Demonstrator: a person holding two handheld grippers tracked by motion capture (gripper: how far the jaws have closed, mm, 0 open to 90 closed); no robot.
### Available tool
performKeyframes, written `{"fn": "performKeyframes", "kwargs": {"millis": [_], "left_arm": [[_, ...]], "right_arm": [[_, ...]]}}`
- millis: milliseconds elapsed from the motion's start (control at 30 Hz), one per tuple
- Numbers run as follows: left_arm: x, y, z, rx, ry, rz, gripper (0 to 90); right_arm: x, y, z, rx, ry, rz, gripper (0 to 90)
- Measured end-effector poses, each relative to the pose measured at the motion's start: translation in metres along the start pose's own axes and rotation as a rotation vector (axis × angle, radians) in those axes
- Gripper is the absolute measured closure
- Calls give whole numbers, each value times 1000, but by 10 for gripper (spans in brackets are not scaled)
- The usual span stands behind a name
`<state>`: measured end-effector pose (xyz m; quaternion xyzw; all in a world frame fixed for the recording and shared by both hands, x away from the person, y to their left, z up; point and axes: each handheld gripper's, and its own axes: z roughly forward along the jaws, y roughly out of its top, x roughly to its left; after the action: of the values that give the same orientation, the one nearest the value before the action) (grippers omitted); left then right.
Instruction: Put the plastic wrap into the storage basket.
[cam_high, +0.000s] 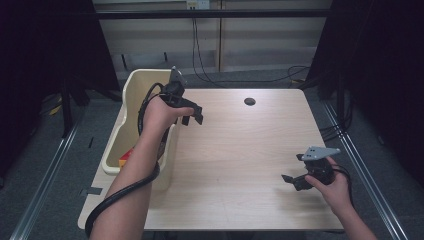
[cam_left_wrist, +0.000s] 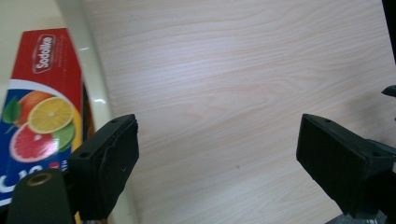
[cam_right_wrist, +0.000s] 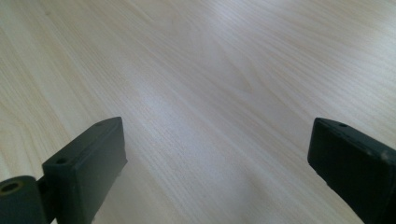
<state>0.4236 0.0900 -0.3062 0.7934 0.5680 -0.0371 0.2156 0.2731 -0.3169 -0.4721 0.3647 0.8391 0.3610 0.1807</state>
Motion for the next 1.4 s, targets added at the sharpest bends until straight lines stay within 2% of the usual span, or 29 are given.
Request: {"fn": "performKeyframes", "kwargs": {"millis": [300,400,433,900,1067,1233,1400], "left_arm": [[-17,0,17,-2,-56,40,130],[-20,0,20,-6,-56,38,130],[-22,-1,24,-6,-65,50,129],[-24,-8,47,1,-98,65,130],[-26,-13,57,9,-105,70,130],[-28,-18,68,21,-121,57,132],[-29,-23,76,21,-131,67,132]], "right_arm": [[0,0,0,-2,-1,3,42],[1,0,0,-2,3,-3,42],[1,1,0,-1,3,-1,42],[1,1,1,3,1,-4,42],[0,1,1,0,2,-3,42],[1,0,1,1,1,0,42],[1,1,1,2,-1,1,42]]}}
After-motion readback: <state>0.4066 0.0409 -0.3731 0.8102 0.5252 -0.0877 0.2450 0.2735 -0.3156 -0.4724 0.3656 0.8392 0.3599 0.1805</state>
